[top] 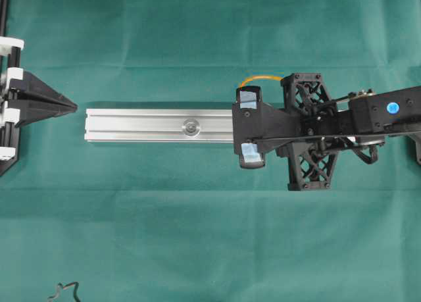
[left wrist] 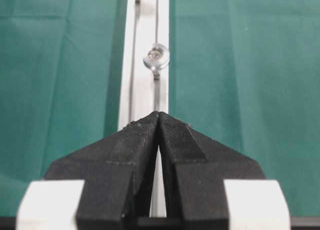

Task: Hook the rubber onto the shaft.
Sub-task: 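Carry the ring leftward along the rail toward the right-hand knob, then lower the ring so it loops over the right-hand knob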

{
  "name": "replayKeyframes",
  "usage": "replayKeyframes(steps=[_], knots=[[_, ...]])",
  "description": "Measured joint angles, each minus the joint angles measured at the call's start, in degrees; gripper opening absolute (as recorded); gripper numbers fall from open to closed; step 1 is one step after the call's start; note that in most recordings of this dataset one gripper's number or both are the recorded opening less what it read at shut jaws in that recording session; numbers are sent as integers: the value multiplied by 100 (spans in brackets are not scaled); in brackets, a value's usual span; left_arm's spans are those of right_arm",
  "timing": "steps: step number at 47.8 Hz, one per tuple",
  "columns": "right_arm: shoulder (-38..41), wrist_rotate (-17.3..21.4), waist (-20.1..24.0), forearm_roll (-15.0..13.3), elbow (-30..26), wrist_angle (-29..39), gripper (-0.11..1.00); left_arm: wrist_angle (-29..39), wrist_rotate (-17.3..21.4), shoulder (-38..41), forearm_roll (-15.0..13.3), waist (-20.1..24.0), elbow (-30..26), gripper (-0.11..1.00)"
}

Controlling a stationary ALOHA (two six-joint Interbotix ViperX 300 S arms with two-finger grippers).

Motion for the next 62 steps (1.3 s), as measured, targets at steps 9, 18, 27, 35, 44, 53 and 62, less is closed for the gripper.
replayKeyframes(steps=[9, 18, 27, 35, 44, 53, 62], knots=[[79, 0, 0, 0, 176, -272, 6, 9, 0, 0, 0, 0, 0, 0], [272, 9, -9, 0, 316, -642, 6, 9, 0, 0, 0, -26, 0, 0], [457, 9, -9, 44, 404, -853, 6, 9, 0, 0, 0, -88, 0, 0], [475, 9, -9, 44, 404, -896, 6, 9, 0, 9, 0, -105, 9, 0], [475, 9, -9, 44, 404, -905, 6, 9, 0, 9, 0, -114, 0, 0], [483, 0, -9, 44, 404, -905, 6, 9, 0, 9, 0, -114, 0, 0], [475, 9, -9, 44, 404, -896, 6, 9, 0, 9, 0, -114, 0, 0]])
